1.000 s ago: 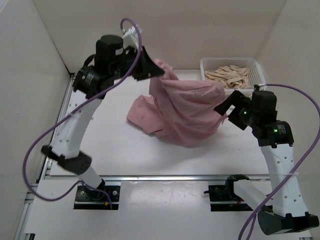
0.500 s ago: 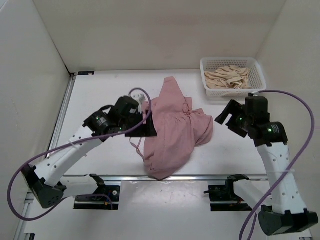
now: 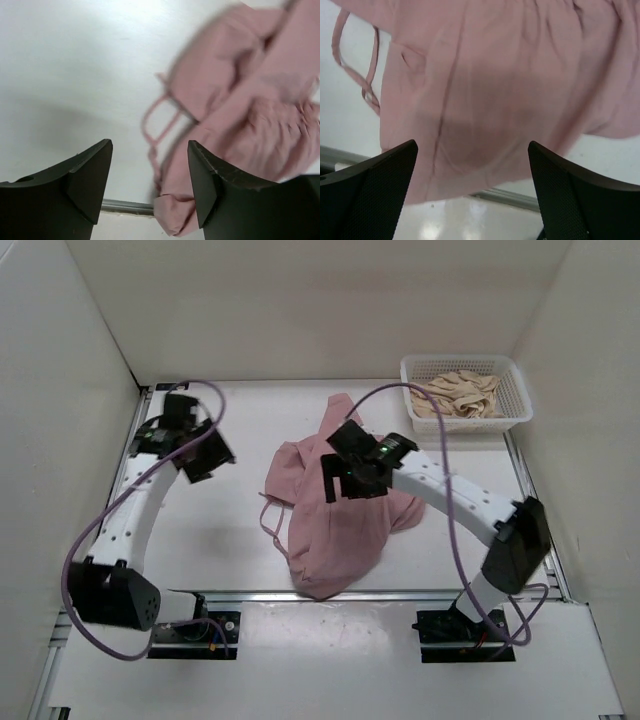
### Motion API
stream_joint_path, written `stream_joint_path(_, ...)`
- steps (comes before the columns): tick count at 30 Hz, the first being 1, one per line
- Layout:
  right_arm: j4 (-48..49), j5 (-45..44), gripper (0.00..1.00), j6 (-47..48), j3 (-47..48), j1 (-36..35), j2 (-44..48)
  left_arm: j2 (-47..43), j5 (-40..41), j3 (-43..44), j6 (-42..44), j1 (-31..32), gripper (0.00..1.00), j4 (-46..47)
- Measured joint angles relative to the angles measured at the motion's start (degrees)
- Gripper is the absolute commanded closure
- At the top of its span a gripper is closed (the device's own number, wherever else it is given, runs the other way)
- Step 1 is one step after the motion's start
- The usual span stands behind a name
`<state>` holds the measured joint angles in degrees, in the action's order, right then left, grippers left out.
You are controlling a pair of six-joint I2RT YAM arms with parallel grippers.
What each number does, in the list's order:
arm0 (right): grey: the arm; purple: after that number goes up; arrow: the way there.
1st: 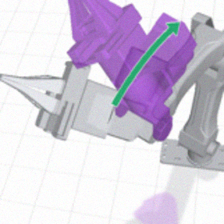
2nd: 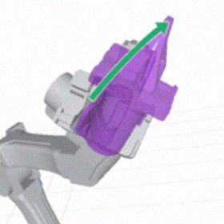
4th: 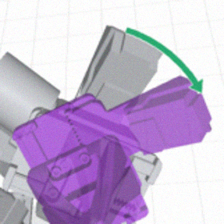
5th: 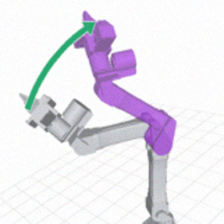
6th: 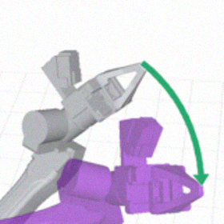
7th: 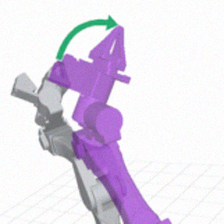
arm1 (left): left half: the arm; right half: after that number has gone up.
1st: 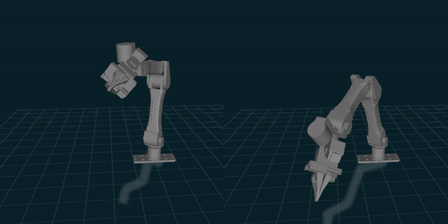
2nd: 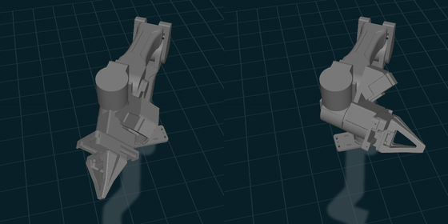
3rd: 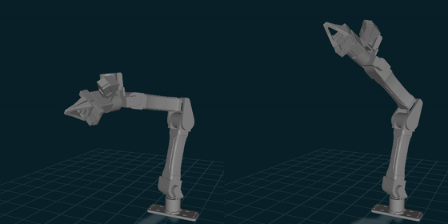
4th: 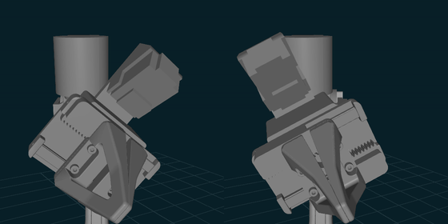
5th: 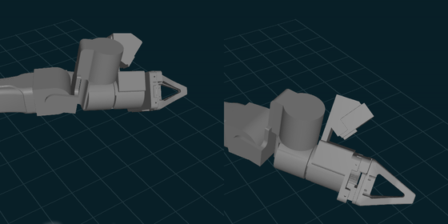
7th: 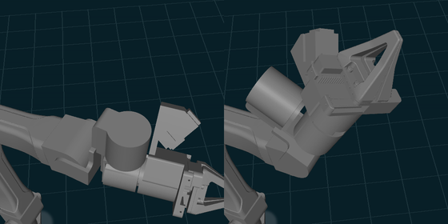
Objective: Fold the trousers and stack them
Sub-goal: Flatten the trousers out
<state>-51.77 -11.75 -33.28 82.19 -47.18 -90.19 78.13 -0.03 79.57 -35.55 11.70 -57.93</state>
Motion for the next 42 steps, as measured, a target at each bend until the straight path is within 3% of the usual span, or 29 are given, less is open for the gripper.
stream_joint_path(3, 0.35, -2.27, 0.04, -0.28, 6.71, -2.29, -9.29, -7.19, -0.79, -6.27, -0.42, -9.46, 0.26, -2.19)
stream_joint_path(6, 1.55, -3.54, 0.09, -0.48, 12.24, -2.58, -17.68, -13.07, -2.95, -7.06, -0.44, -10.40, 0.26, -2.89)
stream_joint_path(7, 2.08, -3.74, 0.35, -0.57, 13.33, -2.56, -20.11, -14.34, -3.80, -7.06, -0.39, -10.32, 0.26, -2.84)
stream_joint_path(10, 2.78, -3.72, 0.94, -1.20, 14.45, -2.56, -26.18, -14.95, -5.81, -6.82, 0.20, -10.12, 0.26, -2.91)
stream_joint_path(11, 3.23, -3.93, 1.00, -1.81, 13.55, -2.54, -26.91, -14.25, -6.51, -6.56, 0.63, -10.12, 0.26, -2.93)
stream_joint_path(15, 5.73, -6.10, 1.00, -5.62, 0.50, -0.96, -16.41, -8.13, -8.28, -5.29, 2.62, -8.87, 0.26, -2.89)
stream_joint_path(21, 4.81, -12.66, 1.00, -7.32, -15.91, 11.63, 26.03, 0.15, -7.98, -0.42, 3.08, 0.28, 0.22, -0.98)
stream_joint_path(25, 0.55, -15.82, 1.00, -8.26, -21.20, 17.81, 44.61, 9.44, -6.69, 7.72, 2.71, 10.32, 0.21, 0.46)
stream_joint_path(30, -6.51, -15.82, 1.00, -11.58, -26.36, 20.11, 45.27, 23.08, -6.40, 16.48, 2.14, 20.31, 0.21, 2.40)
stream_joint_path(35, -8.13, -14.73, 1.00, -14.23, -26.49, 20.87, 42.21, 33.11, -5.27, 18.99, 2.03, 21.88, 0.21, 2.21)
stream_joint_path(41, -8.15, -14.08, 1.00, -14.69, -26.43, 20.92, 41.92, 43.19, -2.67, 28.15, 1.84, 21.22, 0.33, 0.92)
stream_joint_path(42, -8.15, -13.94, 1.00, -14.73, -26.32, 20.92, 41.75, 44.81, -2.08, 30.16, 1.79, 21.18, 0.40, 0.61)
